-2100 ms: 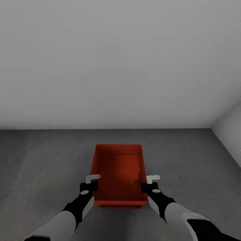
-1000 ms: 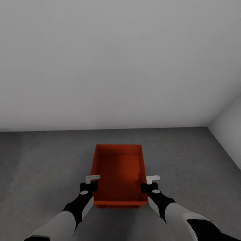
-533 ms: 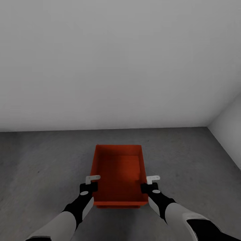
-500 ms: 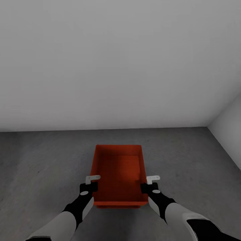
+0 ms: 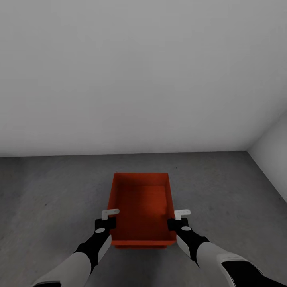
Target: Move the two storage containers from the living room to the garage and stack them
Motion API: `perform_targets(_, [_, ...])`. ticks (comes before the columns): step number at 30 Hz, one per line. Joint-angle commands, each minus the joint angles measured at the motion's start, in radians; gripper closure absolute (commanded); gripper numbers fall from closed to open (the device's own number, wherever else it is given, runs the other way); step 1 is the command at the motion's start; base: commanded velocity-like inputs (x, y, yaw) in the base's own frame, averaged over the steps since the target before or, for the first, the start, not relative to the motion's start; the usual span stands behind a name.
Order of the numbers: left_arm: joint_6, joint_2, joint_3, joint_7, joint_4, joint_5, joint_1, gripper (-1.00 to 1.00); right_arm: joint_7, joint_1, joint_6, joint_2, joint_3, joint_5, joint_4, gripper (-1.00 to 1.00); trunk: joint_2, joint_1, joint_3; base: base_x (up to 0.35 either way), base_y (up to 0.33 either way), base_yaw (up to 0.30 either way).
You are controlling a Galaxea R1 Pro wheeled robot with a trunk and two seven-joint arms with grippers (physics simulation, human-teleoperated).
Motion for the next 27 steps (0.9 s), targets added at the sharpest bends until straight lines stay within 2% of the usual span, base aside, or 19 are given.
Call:
perform_targets(1, [-0.002,0.005,0.002,0.006,0.005,-0.004,0.0,1.0,0.001,-0.001,0.0,0.001,-0.006,0.016,-0.005,1.0,-0.008,0.004,-0.004,0.0,0.0,0.0])
perform_targets(7, [-0.002,0.003,0.025,0.001,0.004,-0.025,0.0,1.0,-0.002,-0.001,-0.001,0.001,0.02,-0.009,-0.004,1.0,-0.05,0.027,-0.023,0.0,0.0,0.0])
perform_targets(8, [-0.002,0.041,-0.14,0.114,0.004,0.121,0.0,1.0,0.007,-0.001,-0.001,0.001,-0.103,0.1,-0.028,1.0,-0.057,0.031,-0.026,0.0,0.0,0.0])
perform_targets(27, [-0.003,0.042,-0.14,0.116,0.005,0.12,0.0,1.0,0.006,-0.001,-0.002,0.001,-0.102,0.1,-0.028,1.0,-0.19,0.104,-0.086,0.0,0.0,0.0])
